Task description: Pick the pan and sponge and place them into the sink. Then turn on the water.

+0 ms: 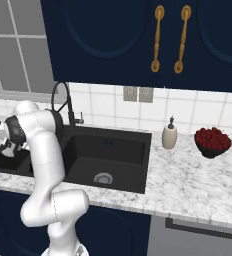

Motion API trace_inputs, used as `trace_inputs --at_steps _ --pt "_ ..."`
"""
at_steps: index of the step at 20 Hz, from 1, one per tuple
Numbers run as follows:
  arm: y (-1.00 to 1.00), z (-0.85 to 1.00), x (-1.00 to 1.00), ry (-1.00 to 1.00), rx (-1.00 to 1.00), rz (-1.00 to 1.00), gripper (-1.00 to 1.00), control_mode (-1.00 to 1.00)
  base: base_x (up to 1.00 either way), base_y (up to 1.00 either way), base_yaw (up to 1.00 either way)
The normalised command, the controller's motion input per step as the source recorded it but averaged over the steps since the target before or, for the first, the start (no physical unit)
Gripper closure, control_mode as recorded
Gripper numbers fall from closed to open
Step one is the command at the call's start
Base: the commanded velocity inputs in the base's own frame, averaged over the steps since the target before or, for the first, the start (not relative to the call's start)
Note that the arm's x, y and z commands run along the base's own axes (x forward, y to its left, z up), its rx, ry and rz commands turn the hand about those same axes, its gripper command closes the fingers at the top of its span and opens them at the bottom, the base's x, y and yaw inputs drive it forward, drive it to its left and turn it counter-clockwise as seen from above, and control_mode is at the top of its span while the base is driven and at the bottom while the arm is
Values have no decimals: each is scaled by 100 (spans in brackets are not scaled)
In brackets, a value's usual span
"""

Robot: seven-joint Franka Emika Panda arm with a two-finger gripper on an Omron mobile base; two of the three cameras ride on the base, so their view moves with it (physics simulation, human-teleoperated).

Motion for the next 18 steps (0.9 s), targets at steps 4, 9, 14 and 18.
trace_inputs --at_steps 4,9,14,18 --pt "10 85 -79 -37 0 0 -100 -100 0 0 0" --pt "0 97 -66 -31 0 7 -100 -100 0 0 0" --pt "0 100 -59 -14 0 18 -100 -100 0 0 0" --pt "0 73 -68 -2 0 27 -100 -100 0 0 0"
